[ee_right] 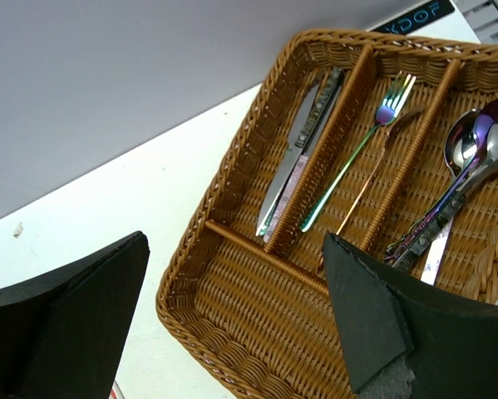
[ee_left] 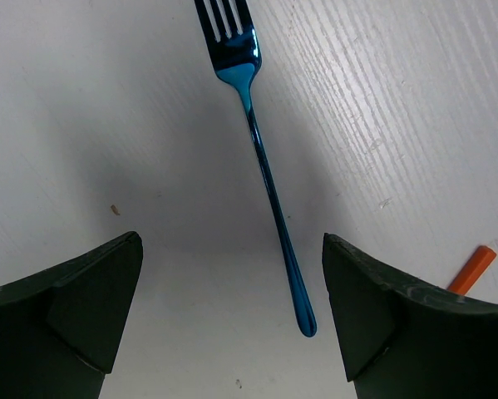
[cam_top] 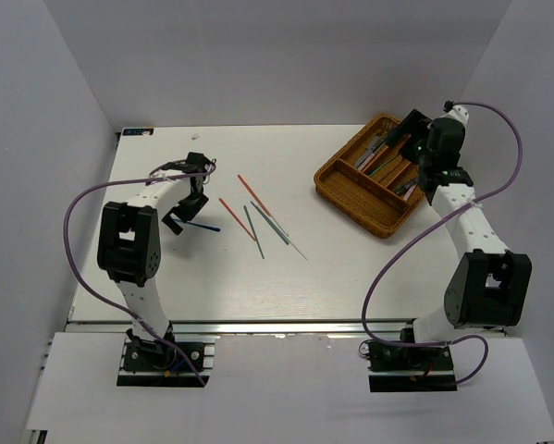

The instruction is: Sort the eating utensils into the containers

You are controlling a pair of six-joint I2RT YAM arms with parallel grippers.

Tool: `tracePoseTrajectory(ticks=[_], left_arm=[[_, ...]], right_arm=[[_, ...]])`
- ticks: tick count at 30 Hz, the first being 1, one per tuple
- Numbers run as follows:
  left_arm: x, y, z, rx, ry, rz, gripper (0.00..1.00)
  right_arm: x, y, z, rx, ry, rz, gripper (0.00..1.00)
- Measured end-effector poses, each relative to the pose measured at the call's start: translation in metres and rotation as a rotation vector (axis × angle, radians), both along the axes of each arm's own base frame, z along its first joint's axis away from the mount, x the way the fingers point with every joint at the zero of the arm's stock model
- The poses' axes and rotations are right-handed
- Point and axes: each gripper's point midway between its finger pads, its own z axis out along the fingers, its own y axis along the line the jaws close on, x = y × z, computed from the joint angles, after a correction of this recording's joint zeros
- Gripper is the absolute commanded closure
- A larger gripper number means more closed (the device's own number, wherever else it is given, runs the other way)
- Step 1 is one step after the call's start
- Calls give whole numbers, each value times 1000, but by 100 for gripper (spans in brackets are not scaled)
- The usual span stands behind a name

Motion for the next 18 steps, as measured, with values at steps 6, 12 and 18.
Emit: tracePoseTrajectory(ticks=[6,12,18], left_arm=[[-2,-3,-11,-26,28,0,3],[-6,14,-31,-49,65,57,5],[3,27,-39,-79,26,106,21]], right_arm=[[0,3,7,7,-22,18,11],[-2,12,3,28,-18,59,11],[-4,23,4,65,-16,112,11]])
